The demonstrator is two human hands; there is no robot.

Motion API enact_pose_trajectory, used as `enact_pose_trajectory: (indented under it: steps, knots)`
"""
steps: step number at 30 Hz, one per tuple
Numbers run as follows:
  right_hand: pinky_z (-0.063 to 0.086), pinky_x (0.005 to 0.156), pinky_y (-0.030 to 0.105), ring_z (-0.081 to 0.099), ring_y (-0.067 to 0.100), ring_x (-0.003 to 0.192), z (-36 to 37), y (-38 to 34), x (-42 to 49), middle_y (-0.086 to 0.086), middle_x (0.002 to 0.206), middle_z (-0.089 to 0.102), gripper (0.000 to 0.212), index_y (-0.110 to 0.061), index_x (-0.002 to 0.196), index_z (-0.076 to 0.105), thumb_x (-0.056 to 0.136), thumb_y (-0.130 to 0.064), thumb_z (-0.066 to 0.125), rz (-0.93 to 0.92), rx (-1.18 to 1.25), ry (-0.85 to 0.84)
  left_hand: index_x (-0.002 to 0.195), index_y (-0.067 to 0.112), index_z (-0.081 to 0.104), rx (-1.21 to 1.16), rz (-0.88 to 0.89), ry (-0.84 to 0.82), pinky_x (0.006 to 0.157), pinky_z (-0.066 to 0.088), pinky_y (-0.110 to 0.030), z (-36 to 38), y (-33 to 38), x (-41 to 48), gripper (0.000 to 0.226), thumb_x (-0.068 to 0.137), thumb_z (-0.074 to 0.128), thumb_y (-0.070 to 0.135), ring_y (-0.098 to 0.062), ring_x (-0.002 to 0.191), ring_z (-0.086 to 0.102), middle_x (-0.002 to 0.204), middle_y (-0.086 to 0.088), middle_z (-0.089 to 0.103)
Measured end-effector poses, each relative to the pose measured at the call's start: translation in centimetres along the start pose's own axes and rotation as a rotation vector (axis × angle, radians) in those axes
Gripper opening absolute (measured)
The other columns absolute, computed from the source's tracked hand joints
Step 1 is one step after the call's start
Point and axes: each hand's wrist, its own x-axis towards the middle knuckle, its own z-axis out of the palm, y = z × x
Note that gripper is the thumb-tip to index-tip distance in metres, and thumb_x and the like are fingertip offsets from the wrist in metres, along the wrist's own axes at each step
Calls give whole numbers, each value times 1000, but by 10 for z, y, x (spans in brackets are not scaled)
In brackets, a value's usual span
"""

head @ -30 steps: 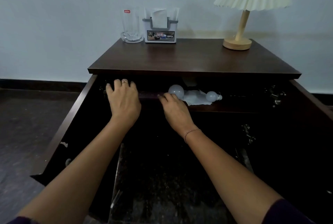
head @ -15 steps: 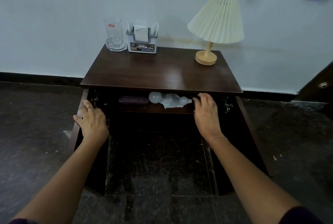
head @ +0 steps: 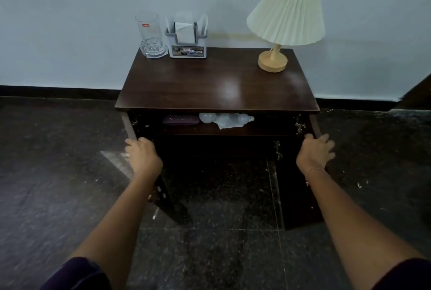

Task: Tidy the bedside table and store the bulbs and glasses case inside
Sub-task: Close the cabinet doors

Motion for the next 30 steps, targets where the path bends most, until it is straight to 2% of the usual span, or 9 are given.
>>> enact_pose_trajectory:
  steps: [4, 7, 9, 12, 14, 19, 22, 25, 30]
  knots:
    - [32, 101, 57, 30, 45, 124, -3, -8, 3, 27, 135, 34, 30, -1, 114, 55, 85, 4, 55, 150, 157, -21, 141, -6, 19, -194, -51, -74, 87, 47, -45, 8, 12, -6, 72, 80, 57, -11, -47, 120, 47, 154, -31, -2]
    - [43, 94, 50, 47, 46, 111, -7, -4, 5, 29, 132, 34, 34, 1, 118, 47, 85, 8, 52, 145, 327, -37, 146, -1, -8, -295, -68, -45, 73, 40, -34, 18, 15, -11, 98, 78, 62, -9, -43, 122, 48, 156, -24, -7]
    - [47, 88, 45, 53, 46, 105, -8, -4, 2, 30, 129, 39, 44, 0, 122, 40, 82, 10, 55, 134, 406, -15, 145, -2, -13, -391, -108, -47, 78, 43, -35, 24, 17, -12, 100, 78, 62, -9, -41, 126, 45, 158, -20, -6]
    - [47, 90, 45, 54, 46, 110, -7, -11, -4, 31, 124, 51, 43, 5, 124, 39, 85, 3, 56, 226, 539, -47, 146, -2, -6, -587, -269, -91, 92, 46, -43, 30, 25, -16, 82, 86, 50, -5, -41, 123, 47, 152, -25, 24]
    - [48, 88, 44, 57, 43, 109, -1, -16, -9, 32, 117, 58, 32, 11, 114, 50, 90, -10, 54, 260, 564, -110, 142, -4, 14, -674, -391, -127, 93, 48, -46, 34, 36, -22, 60, 92, 45, 6, -43, 115, 52, 134, -28, 46]
    - [47, 77, 39, 60, 40, 101, 16, -38, -34, 29, 111, 62, 52, 10, 107, 58, 97, -38, 38, 341, 718, -267, 130, -6, 26, -685, -510, -206, 104, 37, -54, 41, 60, -30, 49, 94, 43, 22, -46, 118, 49, 130, -30, 49]
    - [43, 75, 39, 57, 39, 106, 25, -54, -44, 25, 124, 55, 62, 0, 126, 44, 95, -51, 33, 513, 905, -359, 131, -6, 20, -660, -444, -213, 95, 41, -44, 44, 67, -29, 53, 96, 40, 29, -44, 118, 48, 133, -30, 45]
    - [41, 97, 50, 44, 40, 125, 35, -69, -55, 17, 146, 36, 75, -17, 143, 29, 87, -67, 30, 670, 1137, -497, 125, -6, 23, -634, -286, -205, 78, 39, -39, 55, 73, -34, 56, 98, 34, 41, -43, 113, 51, 130, -31, 46]
    - [39, 101, 47, 45, 36, 125, 58, -89, -69, 15, 143, 43, 70, -16, 142, 29, 90, -62, 26, 557, 1245, -636, 116, -1, 29, -629, -160, -270, 74, 36, -38, 64, 85, -31, 53, 96, 29, 48, -42, 108, 53, 124, -28, 50]
